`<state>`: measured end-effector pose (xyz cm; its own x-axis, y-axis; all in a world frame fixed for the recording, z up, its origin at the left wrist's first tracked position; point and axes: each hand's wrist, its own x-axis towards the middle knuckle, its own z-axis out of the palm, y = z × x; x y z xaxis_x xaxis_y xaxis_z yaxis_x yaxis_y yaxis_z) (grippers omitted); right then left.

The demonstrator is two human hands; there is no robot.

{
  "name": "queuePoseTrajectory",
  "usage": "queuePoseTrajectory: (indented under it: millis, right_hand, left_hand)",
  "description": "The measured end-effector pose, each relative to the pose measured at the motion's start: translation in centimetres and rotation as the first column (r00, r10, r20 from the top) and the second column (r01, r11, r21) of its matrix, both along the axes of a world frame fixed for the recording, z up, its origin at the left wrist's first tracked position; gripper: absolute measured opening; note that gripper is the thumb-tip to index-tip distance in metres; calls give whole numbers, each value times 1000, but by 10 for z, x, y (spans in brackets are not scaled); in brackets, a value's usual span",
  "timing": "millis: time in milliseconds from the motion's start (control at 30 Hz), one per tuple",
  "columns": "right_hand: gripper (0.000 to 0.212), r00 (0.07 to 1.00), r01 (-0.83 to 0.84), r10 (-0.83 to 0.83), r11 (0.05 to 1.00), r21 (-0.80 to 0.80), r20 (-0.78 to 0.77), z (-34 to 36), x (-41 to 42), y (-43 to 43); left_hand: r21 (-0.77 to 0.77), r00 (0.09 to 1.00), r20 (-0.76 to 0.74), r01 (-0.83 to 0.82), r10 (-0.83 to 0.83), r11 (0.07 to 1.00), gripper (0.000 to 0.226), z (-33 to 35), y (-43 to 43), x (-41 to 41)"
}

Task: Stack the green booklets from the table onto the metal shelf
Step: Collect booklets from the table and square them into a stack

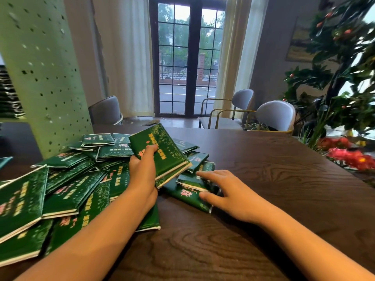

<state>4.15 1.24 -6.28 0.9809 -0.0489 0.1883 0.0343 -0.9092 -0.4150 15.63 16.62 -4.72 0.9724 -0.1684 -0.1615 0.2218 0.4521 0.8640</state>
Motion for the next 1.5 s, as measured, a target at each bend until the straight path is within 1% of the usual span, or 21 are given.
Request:
queuePoseTrajectory:
  millis: [100,167,267,333,467,533,567,600,667,700,767,833,933,1000,1067,1100,1167,1267,1333,1400,1500]
  right_hand:
    - [44,998,32,-31,999,-10,56,4,0,0]
    - [35,999,41,-40,999,-36,37,4,-1,0]
    - [27,998,57,-56,998,-21,12,5,-4,0]
    - [36,996,83,-85,994,-67,-23,6,-5,1]
    - [62,990,96,-119,963,-251,-75,7,-6,5]
    - [74,991,85,-110,956,-282,-73,8,-7,6]
    - [77,992,84,-107,952,-294,-61,9,-7,6]
    - [75,994,83,-102,944,-318,-43,9,-7,6]
    - [61,997,82,-78,929,-361,24,10,-8,5]
    - [52,995,87,-65,934,-346,75,11,-8,5]
    - [38,979,125,-76,955,-268,188,12,-9,5]
    - [33,947,205,-150,963,-176,283,11,-8,-1]
    - [29,865,278,-262,960,26,428,9,-6,-14]
    - [16,796,283,-329,944,168,508,9,-5,-22]
    - [22,746,278,-400,913,297,532,9,-5,-29]
    - [26,735,259,-427,894,365,526,10,-4,-32]
    - [29,707,217,-459,865,454,538,10,-4,-36]
    - [30,655,136,-460,852,506,599,11,-4,-33]
    - [30,624,54,-421,864,501,658,13,-6,-25]
    - [30,597,3,-342,905,424,726,13,-8,-15]
    - [30,592,-3,-175,976,220,787,9,-8,-1]
  left_hand:
    - [0,1000,-15,-12,12,1000,40,-1,1,1]
    - [-8,1000,-16,-23,23,1000,40,-3,0,1]
    - [-7,999,-26,-19,19,1000,39,-5,-1,1]
    - [-6,1000,-30,-10,9,1000,39,-5,-2,0]
    - [13,1000,-22,5,-5,1000,38,-6,-3,0]
    - [27,1000,-21,8,-8,1000,36,-7,-3,0]
    - [33,1000,-24,10,-10,999,36,-7,-3,-1]
    - [38,1000,-25,14,-13,999,37,-7,-4,-2]
    - [42,1000,-19,19,-18,999,38,-7,-3,-2]
    - [39,1000,-16,23,-22,999,38,-8,-3,-2]
    - [35,999,-16,35,-34,999,39,-8,-3,-3]
    - [38,999,-21,48,-47,998,39,-7,-3,-4]
    - [49,998,-14,65,-64,997,35,-7,-3,-4]
    - [62,997,-3,79,-79,995,36,-7,-4,-5]
    - [76,994,4,105,-106,992,38,-8,-4,-6]
    - [83,992,2,126,-127,988,39,-7,-4,-8]
    - [113,984,5,175,-177,978,40,-9,-5,-10]
    - [187,961,32,264,-274,946,35,-11,-8,-15]
    - [238,938,36,327,-345,915,34,-12,-10,-20]
    - [291,927,39,346,-373,892,35,-14,-14,-23]
    - [327,923,52,344,-380,880,36,-14,-14,-24]
